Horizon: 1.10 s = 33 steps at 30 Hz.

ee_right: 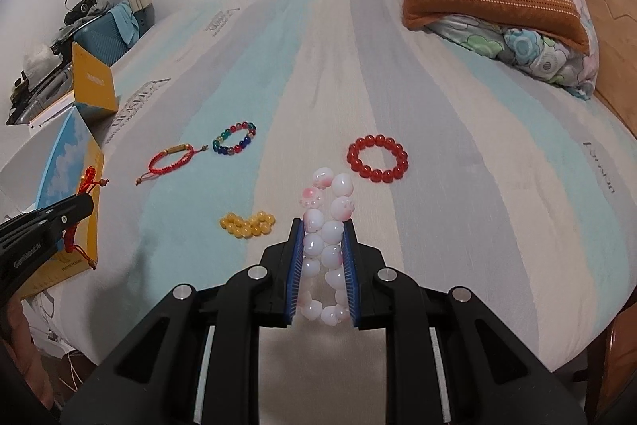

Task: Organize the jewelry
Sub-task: 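Carry the pink bead and red cord bracelets over the white box with both tools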

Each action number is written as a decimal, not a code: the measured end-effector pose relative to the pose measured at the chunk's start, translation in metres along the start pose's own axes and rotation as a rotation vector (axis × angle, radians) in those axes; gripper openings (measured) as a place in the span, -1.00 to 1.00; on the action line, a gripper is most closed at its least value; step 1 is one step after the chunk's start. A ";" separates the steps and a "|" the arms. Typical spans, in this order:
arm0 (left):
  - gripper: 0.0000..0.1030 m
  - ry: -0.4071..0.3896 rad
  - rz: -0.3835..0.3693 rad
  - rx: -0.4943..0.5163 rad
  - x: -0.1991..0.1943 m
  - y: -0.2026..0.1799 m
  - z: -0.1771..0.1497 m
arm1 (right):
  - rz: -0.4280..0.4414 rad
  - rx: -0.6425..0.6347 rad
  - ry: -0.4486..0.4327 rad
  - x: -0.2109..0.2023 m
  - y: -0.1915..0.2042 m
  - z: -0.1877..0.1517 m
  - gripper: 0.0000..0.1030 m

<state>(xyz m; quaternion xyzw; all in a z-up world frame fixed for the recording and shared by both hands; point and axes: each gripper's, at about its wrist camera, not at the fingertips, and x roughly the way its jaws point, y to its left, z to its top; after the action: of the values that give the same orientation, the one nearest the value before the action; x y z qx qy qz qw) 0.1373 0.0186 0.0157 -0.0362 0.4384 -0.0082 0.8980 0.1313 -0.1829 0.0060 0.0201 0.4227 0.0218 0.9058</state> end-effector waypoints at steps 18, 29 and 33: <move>-0.82 -0.048 0.028 -0.019 -0.032 0.025 0.011 | 0.020 -0.011 -0.028 -0.011 0.035 0.028 -0.65; -0.82 -0.083 0.072 -0.051 -0.057 0.060 0.017 | 0.069 -0.058 -0.064 -0.024 0.085 0.050 -0.65; -0.82 -0.094 0.094 -0.075 -0.067 0.082 0.018 | 0.098 -0.081 -0.073 -0.027 0.108 0.057 -0.65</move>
<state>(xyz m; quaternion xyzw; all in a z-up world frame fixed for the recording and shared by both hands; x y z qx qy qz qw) 0.1083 0.1043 0.0735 -0.0494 0.3971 0.0522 0.9150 0.1557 -0.0773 0.0692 0.0051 0.3866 0.0825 0.9185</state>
